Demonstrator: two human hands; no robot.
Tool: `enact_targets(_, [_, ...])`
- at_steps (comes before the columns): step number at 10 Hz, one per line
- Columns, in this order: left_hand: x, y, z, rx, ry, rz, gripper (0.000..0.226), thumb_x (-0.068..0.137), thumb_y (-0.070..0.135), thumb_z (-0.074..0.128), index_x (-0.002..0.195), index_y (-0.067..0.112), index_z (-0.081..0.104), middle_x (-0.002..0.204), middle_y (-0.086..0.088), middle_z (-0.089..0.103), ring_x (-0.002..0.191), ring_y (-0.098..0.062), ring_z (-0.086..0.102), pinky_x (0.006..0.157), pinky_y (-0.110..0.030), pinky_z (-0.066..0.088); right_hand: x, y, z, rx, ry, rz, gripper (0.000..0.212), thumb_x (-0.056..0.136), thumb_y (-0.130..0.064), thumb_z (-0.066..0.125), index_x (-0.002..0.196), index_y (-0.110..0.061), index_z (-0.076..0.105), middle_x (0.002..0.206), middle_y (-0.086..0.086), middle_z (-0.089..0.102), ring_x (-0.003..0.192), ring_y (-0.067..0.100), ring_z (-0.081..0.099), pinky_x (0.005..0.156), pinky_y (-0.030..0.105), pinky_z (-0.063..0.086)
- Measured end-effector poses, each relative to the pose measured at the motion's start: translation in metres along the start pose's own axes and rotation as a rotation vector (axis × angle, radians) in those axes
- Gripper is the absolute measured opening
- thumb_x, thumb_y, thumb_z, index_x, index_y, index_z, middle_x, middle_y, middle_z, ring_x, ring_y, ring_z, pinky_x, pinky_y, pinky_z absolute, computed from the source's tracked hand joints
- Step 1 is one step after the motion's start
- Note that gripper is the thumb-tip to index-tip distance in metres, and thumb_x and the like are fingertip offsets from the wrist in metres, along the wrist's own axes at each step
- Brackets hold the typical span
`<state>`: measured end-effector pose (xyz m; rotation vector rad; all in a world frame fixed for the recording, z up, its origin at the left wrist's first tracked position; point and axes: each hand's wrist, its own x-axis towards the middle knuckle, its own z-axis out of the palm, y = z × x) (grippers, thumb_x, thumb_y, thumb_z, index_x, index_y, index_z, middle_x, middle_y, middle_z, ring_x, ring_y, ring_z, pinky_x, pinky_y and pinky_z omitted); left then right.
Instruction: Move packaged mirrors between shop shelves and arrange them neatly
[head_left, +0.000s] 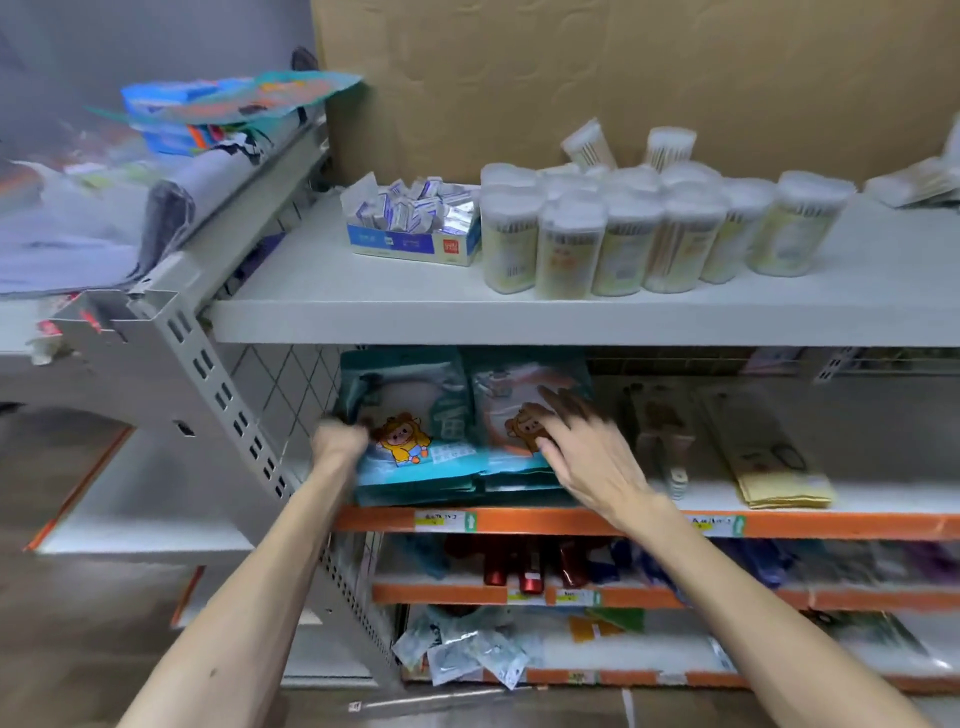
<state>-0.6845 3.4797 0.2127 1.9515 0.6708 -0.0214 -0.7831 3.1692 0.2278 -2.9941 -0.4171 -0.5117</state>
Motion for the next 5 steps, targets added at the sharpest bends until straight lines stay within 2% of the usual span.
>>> enact_targets(1, [0.008,0.001,-0.002,0.061,-0.024,0.019,0.02,0.091,0.012,0.062,0.109,0.001,0.06,0.089,-0.017,0.066,0.084,-0.032,0.068,0.068,-0.039,0.056,-0.004,-0.003,-0.003,-0.013,0.038,0.057,0.035,0.094,-0.032,0.057,0.127,-0.024,0.058,0.139,0.005,0.055,0.124,0.029,0.053,0.089,0.042,0.051])
enact_targets(2, [0.012,0.002,-0.001,0.101,-0.051,0.043,0.027,0.091,0.02,0.064,0.113,0.003,0.059,0.096,-0.02,0.068,0.086,-0.032,0.068,0.073,-0.042,0.058,-0.009,-0.008,-0.002,-0.064,0.084,0.09,0.028,0.089,-0.028,0.065,0.117,-0.021,0.063,0.12,0.007,0.066,0.099,0.032,0.065,0.071,0.038,0.053])
enact_targets(3, [0.008,0.001,0.004,0.165,-0.08,0.104,0.024,0.092,0.021,0.064,0.109,0.005,0.058,0.092,-0.018,0.067,0.082,-0.031,0.069,0.069,-0.04,0.058,-0.009,-0.011,0.0,-0.097,0.041,0.114,0.033,0.095,-0.037,0.044,0.121,-0.023,0.06,0.121,0.005,0.065,0.106,0.028,0.061,0.075,0.038,0.05])
enact_targets(4, [0.006,-0.001,0.005,0.311,-0.069,0.201,0.03,0.089,0.022,0.066,0.111,0.005,0.055,0.099,-0.019,0.063,0.089,-0.034,0.066,0.071,-0.04,0.056,-0.012,-0.017,0.002,-0.113,0.072,0.118,0.032,0.094,-0.038,0.043,0.12,-0.024,0.057,0.117,0.003,0.066,0.105,0.027,0.058,0.076,0.037,0.047])
enact_targets(5, [0.008,-0.007,0.01,0.509,0.012,0.412,0.053,0.081,0.035,0.057,0.124,0.01,0.039,0.117,-0.025,0.049,0.102,-0.045,0.056,0.079,-0.052,0.053,-0.013,-0.024,0.0,-0.096,0.084,0.106,0.031,0.094,-0.037,0.047,0.121,-0.023,0.055,0.12,0.003,0.064,0.106,0.027,0.057,0.079,0.039,0.048])
